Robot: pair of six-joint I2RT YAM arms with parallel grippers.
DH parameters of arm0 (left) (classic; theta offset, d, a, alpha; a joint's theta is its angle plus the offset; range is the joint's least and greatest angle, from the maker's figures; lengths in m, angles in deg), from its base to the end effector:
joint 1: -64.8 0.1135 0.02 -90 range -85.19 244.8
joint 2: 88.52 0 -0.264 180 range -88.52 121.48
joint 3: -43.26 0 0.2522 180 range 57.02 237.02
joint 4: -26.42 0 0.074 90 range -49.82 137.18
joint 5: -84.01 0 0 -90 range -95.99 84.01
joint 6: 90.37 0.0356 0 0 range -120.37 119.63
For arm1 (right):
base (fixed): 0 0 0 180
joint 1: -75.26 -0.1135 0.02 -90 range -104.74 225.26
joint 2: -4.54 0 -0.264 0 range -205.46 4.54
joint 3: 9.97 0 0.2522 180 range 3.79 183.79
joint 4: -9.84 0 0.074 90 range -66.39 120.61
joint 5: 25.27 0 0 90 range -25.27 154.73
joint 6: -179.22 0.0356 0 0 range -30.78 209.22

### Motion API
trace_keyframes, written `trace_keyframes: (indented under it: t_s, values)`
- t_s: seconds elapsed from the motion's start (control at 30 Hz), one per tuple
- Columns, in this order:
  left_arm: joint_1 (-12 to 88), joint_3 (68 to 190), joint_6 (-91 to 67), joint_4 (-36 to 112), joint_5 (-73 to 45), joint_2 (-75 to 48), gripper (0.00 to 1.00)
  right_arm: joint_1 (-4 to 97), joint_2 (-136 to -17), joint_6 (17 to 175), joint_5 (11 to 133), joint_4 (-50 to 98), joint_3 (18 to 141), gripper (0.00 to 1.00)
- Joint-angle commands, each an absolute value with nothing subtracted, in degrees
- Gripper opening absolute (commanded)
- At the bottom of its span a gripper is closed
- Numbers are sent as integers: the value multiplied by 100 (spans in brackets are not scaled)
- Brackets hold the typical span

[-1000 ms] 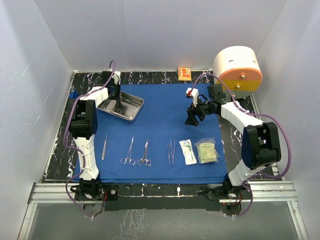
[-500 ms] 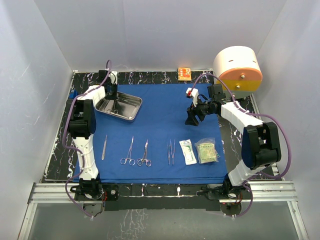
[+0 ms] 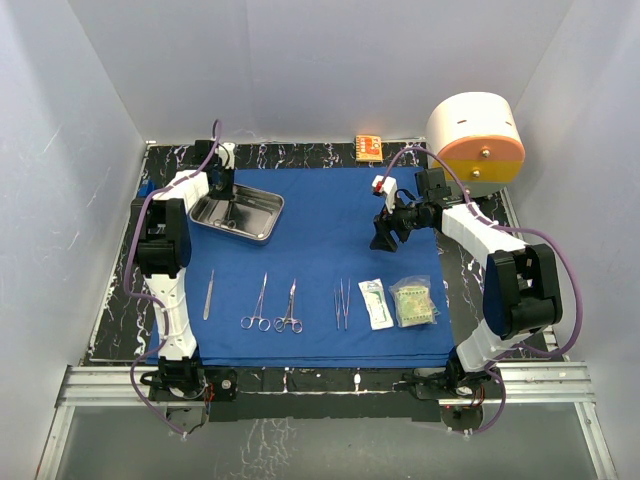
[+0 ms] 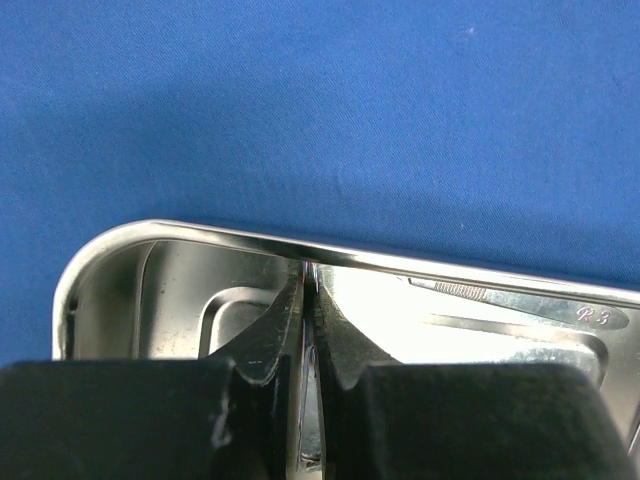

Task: Open and lay out the surgical kit
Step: Pick up the medical item from the container.

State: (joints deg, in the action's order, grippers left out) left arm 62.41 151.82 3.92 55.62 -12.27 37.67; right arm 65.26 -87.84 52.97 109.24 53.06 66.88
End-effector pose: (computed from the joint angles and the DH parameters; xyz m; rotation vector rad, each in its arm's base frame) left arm 0.4905 -0.0244 0.1704 0.1906 2.3772 -0.1151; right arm 0.3162 0.0811 0.2248 -1.1634 2.0435 0.7827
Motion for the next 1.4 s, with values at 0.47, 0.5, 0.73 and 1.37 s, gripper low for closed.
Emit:
trace_keyframes:
  t_s: [0.47, 0.5, 0.73, 1.37]
  values:
    - [6270, 15114, 656, 5579, -1468, 2787, 0, 6553, -8854, 5309, 10912, 5087, 6707, 60]
    - [6267, 15062, 672, 5541, -1482, 2730, 0, 6553, -8860, 5314, 10919, 5086, 6707, 60]
    - [6270, 14948, 641, 5503, -1607, 2540, 0, 6553, -8858, 5374, 10975, 5056, 6716, 60]
    - [6252, 15047, 586, 5309, -1763, 3011, 0, 6554, -8924, 5490, 11018, 4986, 6733, 60]
